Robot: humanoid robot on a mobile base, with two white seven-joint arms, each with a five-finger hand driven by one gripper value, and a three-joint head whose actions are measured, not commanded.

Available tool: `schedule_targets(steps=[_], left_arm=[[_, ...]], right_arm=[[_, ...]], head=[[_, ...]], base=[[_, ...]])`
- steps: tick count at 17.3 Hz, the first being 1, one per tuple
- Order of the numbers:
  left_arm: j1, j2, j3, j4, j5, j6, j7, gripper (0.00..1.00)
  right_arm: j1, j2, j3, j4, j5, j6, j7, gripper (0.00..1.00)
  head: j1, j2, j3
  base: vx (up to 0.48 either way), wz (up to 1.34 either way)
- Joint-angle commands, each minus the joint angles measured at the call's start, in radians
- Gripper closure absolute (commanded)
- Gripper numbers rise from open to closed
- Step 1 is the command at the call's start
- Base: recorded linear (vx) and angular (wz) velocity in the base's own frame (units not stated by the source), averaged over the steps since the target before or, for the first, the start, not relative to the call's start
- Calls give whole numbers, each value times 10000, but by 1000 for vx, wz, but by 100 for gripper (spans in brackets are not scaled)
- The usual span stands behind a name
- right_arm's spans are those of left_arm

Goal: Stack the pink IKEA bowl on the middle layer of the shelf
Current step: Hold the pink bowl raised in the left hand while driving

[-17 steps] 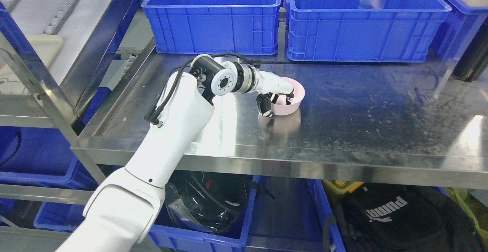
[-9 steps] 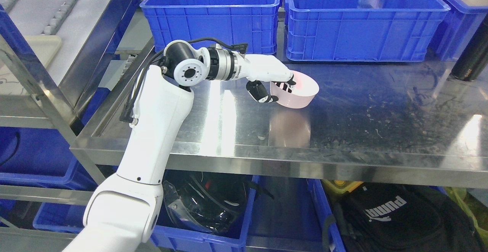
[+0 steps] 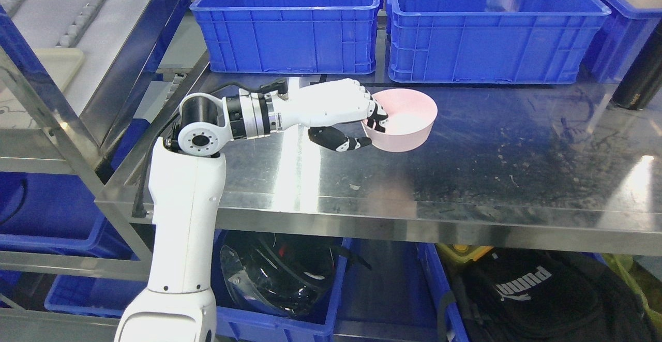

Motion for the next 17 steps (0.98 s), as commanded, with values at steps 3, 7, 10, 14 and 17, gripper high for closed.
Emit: schedule_targets(steps=[3,7,10,14,17], left_arm=[[1964,129,1429,-1409,1403,-36,106,100],[2150,129,1290,-1409,1387,-36,275,100],[2288,129,1366,-1409,1372,-36,275,100],[2288,129,1428,-1424,1357,-36,275,100],[2288,129,1489,-1439,1357,-36,275,100]], right_arm=[[215,-175,0,-175,0,2,0,0],[215,-175,0,-175,0,2,0,0],[215,-175,0,-175,0,2,0,0],[215,-175,0,-175,0,2,0,0],[215,-175,0,-175,0,2,0,0]], head=[[0,0,0],[0,0,0],[0,0,0],[0,0,0],[0,0,0]], base=[[0,0],[1,5],[11,285],[-17,891],[-46,1055]])
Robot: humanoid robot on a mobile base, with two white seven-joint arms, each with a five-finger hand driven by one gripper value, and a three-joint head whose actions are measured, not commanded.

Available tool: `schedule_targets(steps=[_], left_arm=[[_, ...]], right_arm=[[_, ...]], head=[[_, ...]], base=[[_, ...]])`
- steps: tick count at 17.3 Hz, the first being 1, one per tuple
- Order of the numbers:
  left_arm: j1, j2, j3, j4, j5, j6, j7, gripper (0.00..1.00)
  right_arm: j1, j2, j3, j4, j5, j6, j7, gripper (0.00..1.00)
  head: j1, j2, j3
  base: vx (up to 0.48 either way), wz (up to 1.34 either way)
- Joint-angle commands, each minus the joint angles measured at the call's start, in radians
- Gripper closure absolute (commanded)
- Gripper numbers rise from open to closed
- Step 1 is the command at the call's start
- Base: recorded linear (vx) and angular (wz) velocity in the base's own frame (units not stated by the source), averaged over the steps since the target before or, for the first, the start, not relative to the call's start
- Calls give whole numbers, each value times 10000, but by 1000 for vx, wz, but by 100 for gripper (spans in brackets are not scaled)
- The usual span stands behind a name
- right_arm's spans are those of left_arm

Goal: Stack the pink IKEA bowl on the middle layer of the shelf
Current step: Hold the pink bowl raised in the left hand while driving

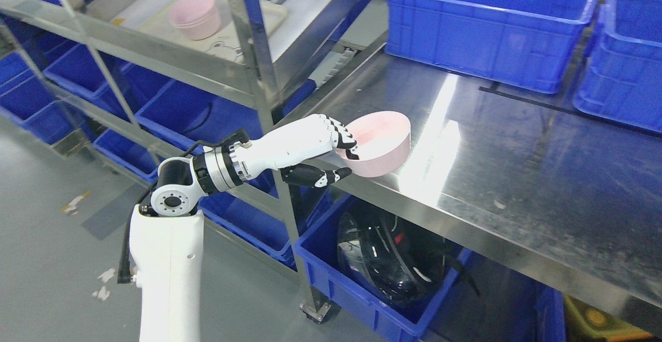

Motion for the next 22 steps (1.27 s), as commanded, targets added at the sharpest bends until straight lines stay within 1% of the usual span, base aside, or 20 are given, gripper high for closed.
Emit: schedule_targets(steps=[1,18,22], left_arm=[[92,166,356,-281,27,2,-3,100],[107,166,402,-266,42,2,104,99],[627,166,433,-266,42,2,211,99]], right_arm=[[215,-175,0,-174,0,2,37,0],[215,-175,0,-174,0,2,37,0],[215,-175,0,-174,0,2,37,0]], head=[[0,0,0],[0,4,0],[0,4,0]], base=[[-54,739],[9,698],[7,463]])
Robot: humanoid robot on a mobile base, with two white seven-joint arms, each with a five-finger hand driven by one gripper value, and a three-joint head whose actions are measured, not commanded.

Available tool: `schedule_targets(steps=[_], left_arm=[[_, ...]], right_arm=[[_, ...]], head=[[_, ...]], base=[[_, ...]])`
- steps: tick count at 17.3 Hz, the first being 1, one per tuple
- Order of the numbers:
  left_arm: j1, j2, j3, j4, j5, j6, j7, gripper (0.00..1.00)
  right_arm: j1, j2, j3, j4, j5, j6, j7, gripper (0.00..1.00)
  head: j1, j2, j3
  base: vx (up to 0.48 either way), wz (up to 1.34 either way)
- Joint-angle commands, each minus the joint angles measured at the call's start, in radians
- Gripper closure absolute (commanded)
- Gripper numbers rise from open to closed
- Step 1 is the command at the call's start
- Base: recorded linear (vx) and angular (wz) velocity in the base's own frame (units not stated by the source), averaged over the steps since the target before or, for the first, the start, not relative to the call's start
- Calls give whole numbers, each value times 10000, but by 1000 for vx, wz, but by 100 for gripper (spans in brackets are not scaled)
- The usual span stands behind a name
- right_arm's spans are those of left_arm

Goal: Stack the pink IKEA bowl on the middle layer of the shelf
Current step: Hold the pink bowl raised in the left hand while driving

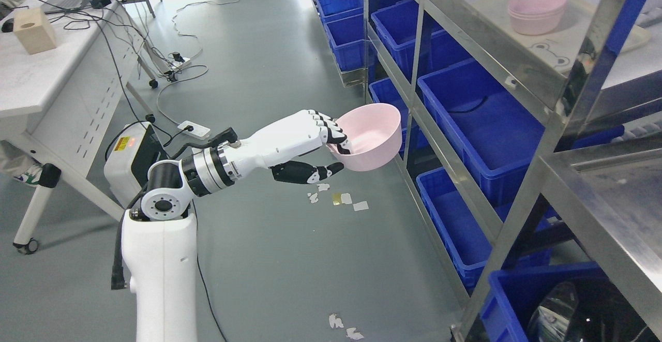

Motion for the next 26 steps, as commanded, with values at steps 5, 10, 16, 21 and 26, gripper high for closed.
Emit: schedule_targets(steps=[5,10,16,21,26], left_arm=[[588,174,162,-26,1,2,180,99],[588,174,178,-26,-15,2,226,99],[588,174,316,-26,-15,2,272,99],[588,174,270,-11,-30,2,273,99],[649,174,239,81,-45,2,273,99]], right_arm=[[216,-175,0,-174,0,2,-4,0],[216,-175,0,-174,0,2,-4,0],[216,-175,0,-174,0,2,-4,0],[216,-175,0,-174,0,2,-4,0],[216,-175,0,-174,0,2,-4,0]], head=[[0,0,0],[0,0,0],[0,0,0],[0,0,0],[0,0,0]], base=[[-12,217],[-21,258],[-21,523],[74,584],[179,510]])
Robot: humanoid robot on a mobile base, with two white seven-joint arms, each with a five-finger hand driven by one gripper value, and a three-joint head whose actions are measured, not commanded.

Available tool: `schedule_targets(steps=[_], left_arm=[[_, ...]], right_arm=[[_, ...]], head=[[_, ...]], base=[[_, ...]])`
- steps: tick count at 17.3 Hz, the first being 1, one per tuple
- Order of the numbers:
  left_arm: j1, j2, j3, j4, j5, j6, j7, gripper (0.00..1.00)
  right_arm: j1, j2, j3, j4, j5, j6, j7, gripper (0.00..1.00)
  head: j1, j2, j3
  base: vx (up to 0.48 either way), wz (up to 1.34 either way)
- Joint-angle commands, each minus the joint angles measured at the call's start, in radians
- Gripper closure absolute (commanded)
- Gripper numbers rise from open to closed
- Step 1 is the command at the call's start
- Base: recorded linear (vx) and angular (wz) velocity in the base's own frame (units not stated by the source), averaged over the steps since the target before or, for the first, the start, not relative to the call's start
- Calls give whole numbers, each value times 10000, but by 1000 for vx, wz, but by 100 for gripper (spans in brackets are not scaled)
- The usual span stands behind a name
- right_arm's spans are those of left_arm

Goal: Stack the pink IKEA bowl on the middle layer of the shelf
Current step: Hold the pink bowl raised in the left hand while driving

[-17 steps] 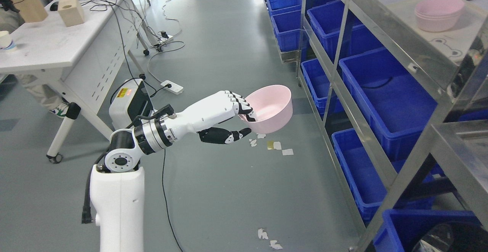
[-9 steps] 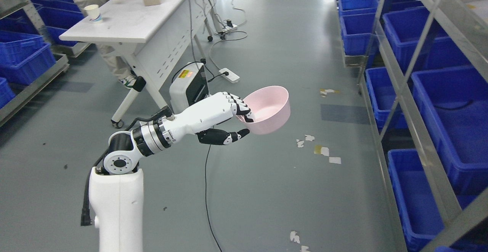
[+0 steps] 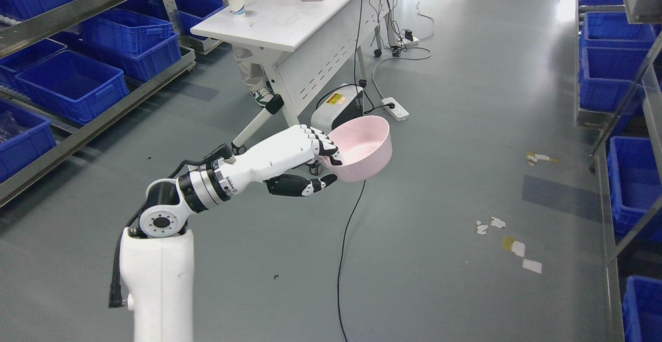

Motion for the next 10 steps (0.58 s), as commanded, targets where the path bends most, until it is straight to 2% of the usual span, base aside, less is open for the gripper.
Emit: schedule_targets(steps=[1,5,10], left_arm=[[62,175,-16,114,-26,2,0,99],[62,175,-62,206,-88,2,1,99],[62,175,-78,374,-103,2,16,99]], right_arm=[[219,-175,0,-174,0,3,-9,0],[219,-175,0,-174,0,3,-9,0],[219,-175,0,-174,0,3,-9,0]], head=[[0,0,0],[0,0,0],[0,0,0]], base=[[237,243],[286,-131],[279,-449]])
